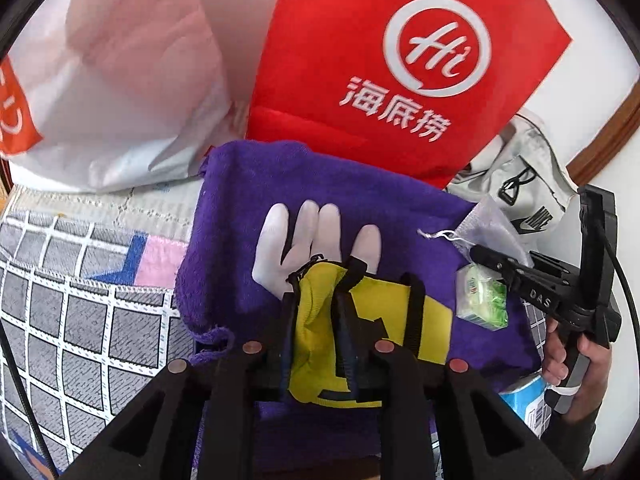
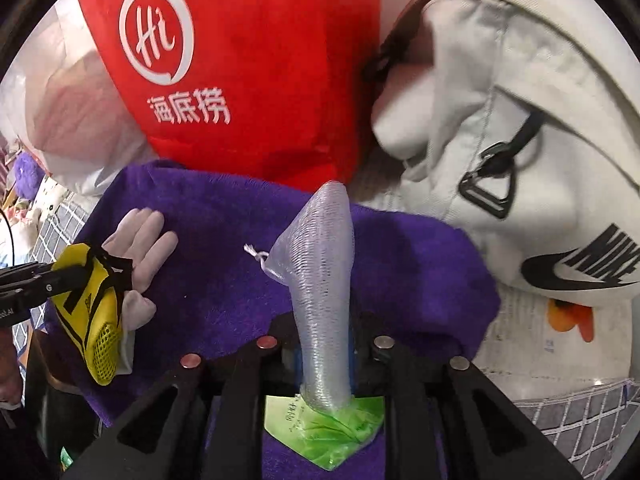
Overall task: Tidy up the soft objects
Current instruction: 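Lower pouch and mesh bag onto the purple towel and open both grippers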
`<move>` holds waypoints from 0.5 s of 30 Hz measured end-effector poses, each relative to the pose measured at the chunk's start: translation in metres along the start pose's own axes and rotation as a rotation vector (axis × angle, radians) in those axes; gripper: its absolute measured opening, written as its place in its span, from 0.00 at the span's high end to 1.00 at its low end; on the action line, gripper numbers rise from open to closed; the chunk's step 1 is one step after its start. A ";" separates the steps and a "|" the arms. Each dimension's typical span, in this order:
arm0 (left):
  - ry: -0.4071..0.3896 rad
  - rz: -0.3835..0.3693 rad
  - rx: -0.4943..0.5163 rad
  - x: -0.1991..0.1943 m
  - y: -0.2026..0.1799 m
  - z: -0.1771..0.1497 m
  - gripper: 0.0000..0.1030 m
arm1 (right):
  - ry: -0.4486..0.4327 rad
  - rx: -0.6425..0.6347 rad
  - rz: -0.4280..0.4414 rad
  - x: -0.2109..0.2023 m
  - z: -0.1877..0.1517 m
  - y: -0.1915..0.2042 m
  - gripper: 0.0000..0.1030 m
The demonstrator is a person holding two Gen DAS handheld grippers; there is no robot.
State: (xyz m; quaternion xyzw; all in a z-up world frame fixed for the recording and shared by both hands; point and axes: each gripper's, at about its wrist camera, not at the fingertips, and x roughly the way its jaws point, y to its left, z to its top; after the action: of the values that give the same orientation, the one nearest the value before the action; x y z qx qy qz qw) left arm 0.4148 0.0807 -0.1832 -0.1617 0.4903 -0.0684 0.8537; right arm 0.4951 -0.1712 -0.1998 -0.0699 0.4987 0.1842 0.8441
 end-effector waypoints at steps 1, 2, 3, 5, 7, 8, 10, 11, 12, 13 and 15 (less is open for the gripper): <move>0.001 0.001 -0.004 0.001 0.002 0.000 0.77 | 0.003 -0.008 0.012 0.000 -0.001 0.002 0.68; 0.005 0.003 -0.005 0.002 0.003 0.000 0.77 | -0.002 -0.017 0.024 -0.001 -0.001 0.005 0.56; 0.007 0.005 -0.002 0.002 0.004 0.000 0.76 | -0.012 -0.027 0.033 -0.004 -0.002 0.007 0.45; 0.008 0.022 0.001 0.000 0.005 0.001 0.73 | -0.030 -0.040 0.033 -0.010 -0.004 0.010 0.30; 0.012 0.022 -0.004 0.000 0.006 0.003 0.68 | -0.050 -0.042 0.020 -0.017 -0.005 0.011 0.23; 0.014 0.015 -0.009 0.000 0.006 0.004 0.66 | -0.054 -0.038 0.021 -0.021 -0.006 0.011 0.22; 0.011 0.010 -0.011 -0.004 0.007 0.004 0.56 | -0.058 -0.025 0.030 -0.027 -0.007 0.010 0.22; 0.007 0.016 -0.011 -0.006 0.008 0.004 0.53 | -0.057 -0.019 0.032 -0.031 -0.009 0.010 0.22; -0.005 0.030 -0.008 -0.012 0.008 0.004 0.48 | -0.059 -0.016 0.028 -0.034 -0.008 0.009 0.22; -0.014 0.040 -0.006 -0.016 0.008 0.003 0.44 | -0.065 -0.013 0.021 -0.039 -0.009 0.007 0.22; -0.027 0.057 0.003 -0.025 0.007 0.002 0.42 | -0.078 -0.002 0.012 -0.049 -0.013 0.007 0.22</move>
State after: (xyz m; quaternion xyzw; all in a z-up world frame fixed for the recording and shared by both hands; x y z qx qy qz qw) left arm 0.4034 0.0943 -0.1641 -0.1473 0.4831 -0.0426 0.8620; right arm 0.4602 -0.1805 -0.1636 -0.0604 0.4655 0.1924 0.8617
